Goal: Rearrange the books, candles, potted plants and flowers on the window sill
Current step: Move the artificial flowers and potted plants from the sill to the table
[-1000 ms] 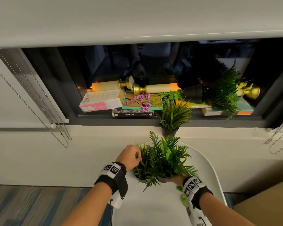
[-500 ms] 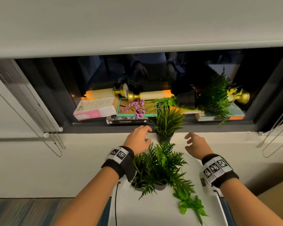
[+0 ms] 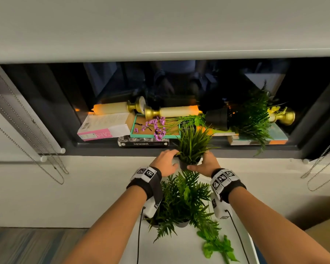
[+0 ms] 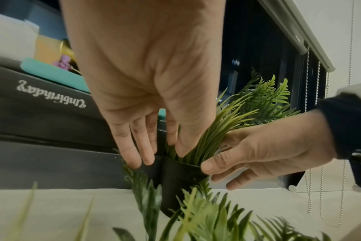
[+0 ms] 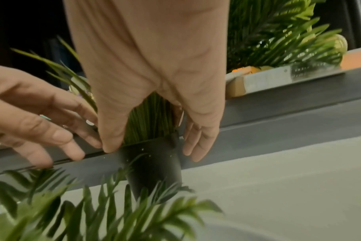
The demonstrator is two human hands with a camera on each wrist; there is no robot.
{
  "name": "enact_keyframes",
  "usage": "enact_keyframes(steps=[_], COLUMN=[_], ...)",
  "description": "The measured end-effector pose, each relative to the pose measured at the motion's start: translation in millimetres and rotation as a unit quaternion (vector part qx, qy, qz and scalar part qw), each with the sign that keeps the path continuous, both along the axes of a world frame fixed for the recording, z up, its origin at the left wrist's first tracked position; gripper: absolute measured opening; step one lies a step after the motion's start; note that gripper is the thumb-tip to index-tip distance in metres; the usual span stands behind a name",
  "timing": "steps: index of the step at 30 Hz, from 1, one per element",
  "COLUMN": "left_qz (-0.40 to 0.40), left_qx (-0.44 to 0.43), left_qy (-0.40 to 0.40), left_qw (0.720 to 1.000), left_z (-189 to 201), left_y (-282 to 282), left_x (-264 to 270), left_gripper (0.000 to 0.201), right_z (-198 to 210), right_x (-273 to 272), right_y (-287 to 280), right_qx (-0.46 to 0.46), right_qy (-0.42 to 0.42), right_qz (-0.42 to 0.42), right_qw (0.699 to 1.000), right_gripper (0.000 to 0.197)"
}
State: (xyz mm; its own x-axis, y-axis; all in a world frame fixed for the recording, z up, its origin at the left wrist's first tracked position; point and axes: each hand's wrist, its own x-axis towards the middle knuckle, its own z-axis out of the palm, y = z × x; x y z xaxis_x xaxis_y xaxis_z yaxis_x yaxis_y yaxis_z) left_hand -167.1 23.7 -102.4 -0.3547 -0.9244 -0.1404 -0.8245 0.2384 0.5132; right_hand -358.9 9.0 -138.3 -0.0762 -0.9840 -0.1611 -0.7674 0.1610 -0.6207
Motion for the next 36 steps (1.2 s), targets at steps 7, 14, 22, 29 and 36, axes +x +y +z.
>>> enact_keyframes(steps=[7,14,22,29,36], left_qz=[0.019,-0.009,0.004,0.0,-0.006], left_qx=[-0.025,-0.024,-0.009,-0.049,-0.055], left_qy=[0.026,0.027,0.05,0.085,0.161], left_qw=[0.999,0.999,0.999,0.995,0.985], left_z=[-6.4,-1.7,3.1,18.5,52.5], left_y=[-7.7,-11.7,-14.9,-7.0,26.3], left_x=[-9.6,-0.2,11.6,16.9,10.3], left_gripper=[0.038,0.027,0.033,0.028,0.043], right_z=[-20.2,-28.3,-22.2,17.8,81.8], right_x=[8.7,13.3,-6.2,-26.7,-22.0], right_y=[-9.8,-9.9,-3.1,13.4,51.8], right_qx=[-0.004,-0.018,-0.097,-0.189,-0.223], right_qy=[-0.03,-0.082,-0.059,-0.024,-0.111], right_qz=[-0.018,-0.036,0.061,0.142,0.132], right_qw=[0.999,0.996,0.992,0.971,0.959], right_gripper=[0.077,0.067,0.078,0.057,0.045])
